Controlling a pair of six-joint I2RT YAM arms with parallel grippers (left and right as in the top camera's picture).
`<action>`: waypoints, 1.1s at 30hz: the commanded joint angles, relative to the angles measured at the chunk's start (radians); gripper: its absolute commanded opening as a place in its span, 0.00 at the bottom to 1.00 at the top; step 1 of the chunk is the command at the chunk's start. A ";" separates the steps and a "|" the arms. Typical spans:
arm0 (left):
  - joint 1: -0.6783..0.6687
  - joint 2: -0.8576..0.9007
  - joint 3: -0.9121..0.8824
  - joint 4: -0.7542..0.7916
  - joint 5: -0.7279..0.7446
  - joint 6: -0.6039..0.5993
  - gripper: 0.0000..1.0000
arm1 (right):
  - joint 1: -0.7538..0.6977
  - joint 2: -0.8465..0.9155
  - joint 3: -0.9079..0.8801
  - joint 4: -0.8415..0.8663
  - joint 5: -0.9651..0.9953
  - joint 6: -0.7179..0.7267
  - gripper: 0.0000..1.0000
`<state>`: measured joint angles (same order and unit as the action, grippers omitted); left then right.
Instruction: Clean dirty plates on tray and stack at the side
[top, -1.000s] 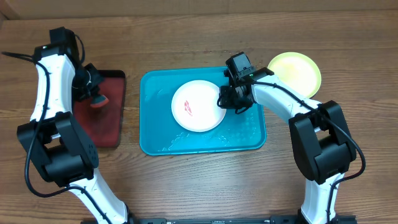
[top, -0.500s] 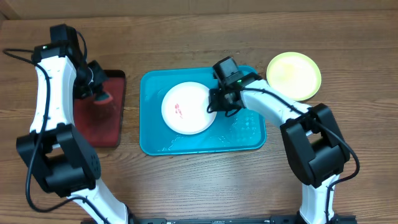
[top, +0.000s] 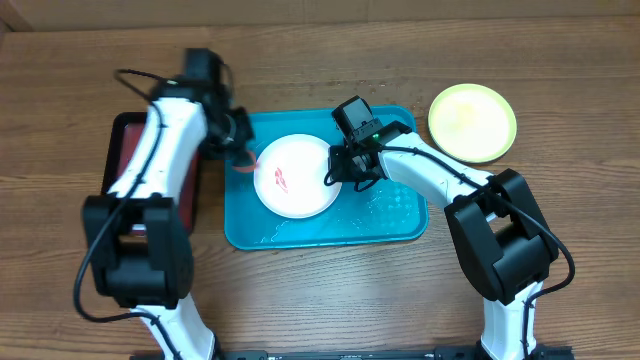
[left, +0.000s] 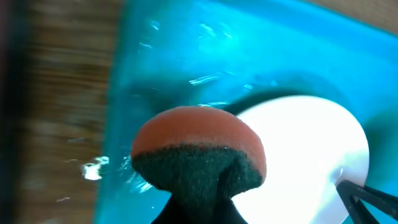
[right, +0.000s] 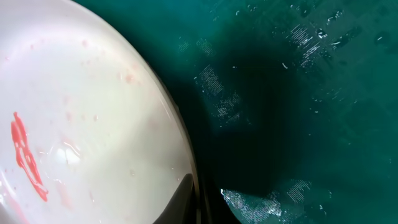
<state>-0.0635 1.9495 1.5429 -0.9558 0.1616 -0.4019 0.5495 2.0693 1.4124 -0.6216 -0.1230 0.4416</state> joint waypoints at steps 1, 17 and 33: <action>-0.073 0.020 -0.039 0.051 0.015 -0.051 0.04 | -0.005 0.005 -0.006 0.000 0.018 0.051 0.04; -0.289 0.074 -0.043 0.146 -0.146 -0.190 0.04 | -0.005 0.005 -0.006 0.000 0.018 0.084 0.04; -0.290 0.188 -0.042 0.089 -0.371 -0.161 0.08 | -0.005 0.005 -0.006 -0.001 0.018 0.083 0.04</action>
<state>-0.3580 2.1059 1.5059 -0.8463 -0.0486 -0.5713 0.5495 2.0731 1.4124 -0.6250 -0.1223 0.5159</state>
